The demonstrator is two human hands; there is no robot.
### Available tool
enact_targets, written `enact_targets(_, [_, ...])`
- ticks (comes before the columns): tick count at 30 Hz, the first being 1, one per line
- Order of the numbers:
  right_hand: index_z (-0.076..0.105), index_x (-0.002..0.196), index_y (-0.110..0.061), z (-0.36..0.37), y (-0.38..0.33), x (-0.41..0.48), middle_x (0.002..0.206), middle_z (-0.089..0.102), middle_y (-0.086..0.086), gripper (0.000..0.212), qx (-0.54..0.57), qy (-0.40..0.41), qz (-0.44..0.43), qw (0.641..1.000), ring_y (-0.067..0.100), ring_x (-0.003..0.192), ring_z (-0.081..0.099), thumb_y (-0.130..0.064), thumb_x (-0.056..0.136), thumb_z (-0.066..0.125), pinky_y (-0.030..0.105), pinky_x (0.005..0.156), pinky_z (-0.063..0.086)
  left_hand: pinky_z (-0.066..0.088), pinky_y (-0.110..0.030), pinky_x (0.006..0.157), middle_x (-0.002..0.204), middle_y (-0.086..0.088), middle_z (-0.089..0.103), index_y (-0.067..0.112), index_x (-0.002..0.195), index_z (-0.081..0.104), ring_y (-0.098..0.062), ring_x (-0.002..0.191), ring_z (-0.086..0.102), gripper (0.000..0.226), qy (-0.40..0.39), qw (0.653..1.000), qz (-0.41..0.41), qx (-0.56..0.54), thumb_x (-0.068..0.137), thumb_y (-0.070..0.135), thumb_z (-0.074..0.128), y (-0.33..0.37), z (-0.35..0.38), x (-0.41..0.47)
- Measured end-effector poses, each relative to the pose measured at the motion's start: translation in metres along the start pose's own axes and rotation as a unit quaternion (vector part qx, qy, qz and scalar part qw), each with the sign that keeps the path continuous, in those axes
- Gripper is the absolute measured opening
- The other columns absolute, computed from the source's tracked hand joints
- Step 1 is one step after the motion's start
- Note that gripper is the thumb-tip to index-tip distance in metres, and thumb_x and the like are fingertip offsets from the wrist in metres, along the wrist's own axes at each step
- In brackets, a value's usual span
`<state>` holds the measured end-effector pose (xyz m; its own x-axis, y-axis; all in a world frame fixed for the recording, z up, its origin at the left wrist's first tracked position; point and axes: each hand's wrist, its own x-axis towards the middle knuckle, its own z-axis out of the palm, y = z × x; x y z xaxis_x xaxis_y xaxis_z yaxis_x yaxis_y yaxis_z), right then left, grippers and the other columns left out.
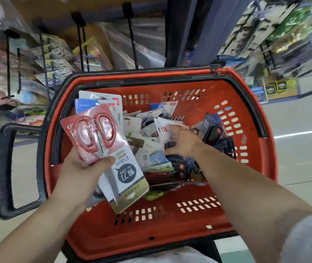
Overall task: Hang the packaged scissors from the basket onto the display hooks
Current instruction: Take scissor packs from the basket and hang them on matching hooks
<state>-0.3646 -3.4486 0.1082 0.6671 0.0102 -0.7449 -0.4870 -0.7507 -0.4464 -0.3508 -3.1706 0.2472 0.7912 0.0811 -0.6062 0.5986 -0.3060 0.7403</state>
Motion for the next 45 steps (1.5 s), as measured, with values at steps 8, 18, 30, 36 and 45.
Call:
enact_targets(8, [0.064,0.110,-0.013,0.024,-0.005,0.024,0.099,0.070,0.013,0.022,-0.106,0.174,-0.051,0.978,0.037,0.091,0.067,-0.031,0.105,0.052,0.036,0.067,0.046,0.057,-0.026,0.051,0.086,0.005,0.081,0.019,0.112,0.066,-0.017,0.076,0.079,0.039,0.015,0.999,-0.019,-0.022,0.087,-0.010,0.074,0.001,0.006,0.003])
enact_targets(18, [0.052,0.106,-0.019,-0.081,-0.008,-0.086,0.073,0.061,-0.005,0.008,0.080,0.286,-0.108,0.949,0.013,0.062,0.057,-0.023,0.105,0.060,0.031,0.056,0.042,0.056,-0.022,0.070,0.093,0.016,0.081,0.026,0.107,0.069,-0.002,0.085,0.077,0.041,-0.025,0.999,0.038,0.016,0.088,-0.010,0.074,0.008,0.013,-0.003])
enact_targets(30, [0.070,0.120,-0.010,-0.060,-0.064,-0.141,0.096,0.079,0.000,0.018,0.479,0.182,-0.117,0.851,0.007,0.075,0.074,-0.013,0.107,0.057,0.025,0.065,0.059,0.057,-0.035,0.100,0.117,0.002,0.080,0.021,0.124,0.073,-0.018,0.112,0.075,0.033,-0.187,0.980,0.051,-0.033,0.093,0.013,0.079,0.036,0.051,-0.026])
enact_targets(36, [0.070,0.121,-0.018,-0.058,-0.085,-0.135,0.100,0.076,-0.005,0.019,0.465,0.256,-0.106,0.841,0.001,0.074,0.065,-0.020,0.107,0.056,0.028,0.069,0.050,0.054,-0.053,0.105,0.121,-0.013,0.078,0.016,0.126,0.074,-0.036,0.114,0.074,0.032,-0.180,0.972,-0.028,-0.146,0.095,0.023,0.075,0.037,0.059,-0.032])
enact_targets(45, [0.070,0.106,-0.032,-0.027,-0.124,-0.145,0.111,0.076,-0.001,0.012,0.453,0.283,-0.124,0.836,0.014,0.098,0.072,-0.030,0.101,0.060,0.046,0.091,0.058,0.061,-0.046,0.095,0.116,-0.013,0.079,0.007,0.128,0.070,-0.032,0.108,0.077,0.080,-0.240,0.965,-0.010,-0.104,0.055,0.021,0.099,0.022,0.032,-0.035])
